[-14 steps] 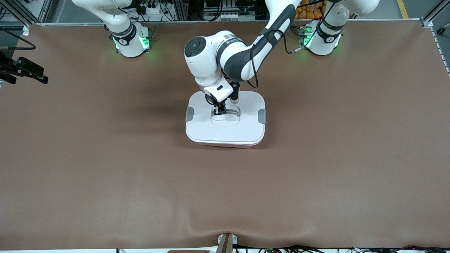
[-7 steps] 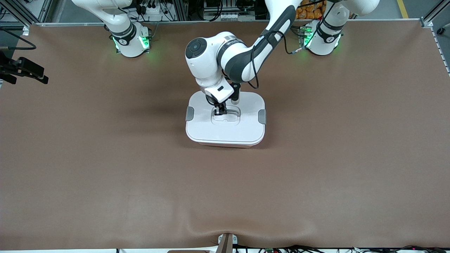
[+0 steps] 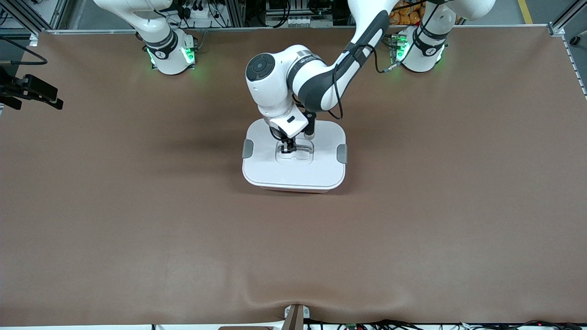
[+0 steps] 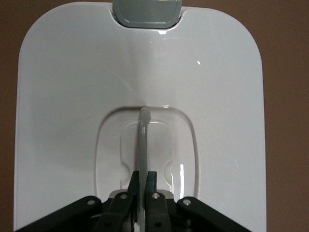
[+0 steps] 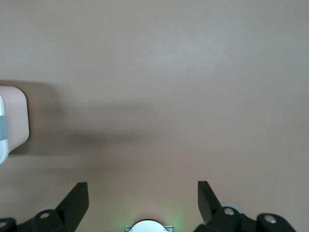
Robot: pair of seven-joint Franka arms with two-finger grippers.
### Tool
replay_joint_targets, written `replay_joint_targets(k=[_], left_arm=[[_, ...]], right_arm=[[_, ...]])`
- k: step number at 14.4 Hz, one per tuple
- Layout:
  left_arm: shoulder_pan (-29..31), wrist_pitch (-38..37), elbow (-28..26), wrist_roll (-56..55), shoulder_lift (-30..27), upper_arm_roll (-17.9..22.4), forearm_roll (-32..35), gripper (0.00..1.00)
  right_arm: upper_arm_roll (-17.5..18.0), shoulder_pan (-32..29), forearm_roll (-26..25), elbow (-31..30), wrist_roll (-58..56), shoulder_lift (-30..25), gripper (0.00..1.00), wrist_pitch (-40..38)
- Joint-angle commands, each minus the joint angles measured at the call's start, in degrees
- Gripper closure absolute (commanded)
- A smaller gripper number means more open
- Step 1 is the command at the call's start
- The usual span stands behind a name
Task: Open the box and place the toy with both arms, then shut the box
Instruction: 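Lower the lid onto the box and press it down with the left gripper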
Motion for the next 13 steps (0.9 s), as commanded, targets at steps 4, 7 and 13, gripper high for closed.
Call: replay_joint_targets(k=[4,7,13], left_arm=[[0.5,0.4,-2.6,1.2,-0.7,0.1,-0.5,0.57],[0.7,0.4,-2.3,1.2,-1.9,0.1,-0.6,0.0],[0.9,-0.1,-2.2,1.4,-6.0,0.0,-0.6,0.0]], right_arm=[[0.0,0.5,-1.3,0.1,-0.4,-0.2,0.0,-0.6],[0.0,0.5,-1.2,0.1,-0.4,-0.1,0.0,-0.6],[0.0,0.5,-1.3,0.1,-0.4,-0.1,0.0,-0.6]])
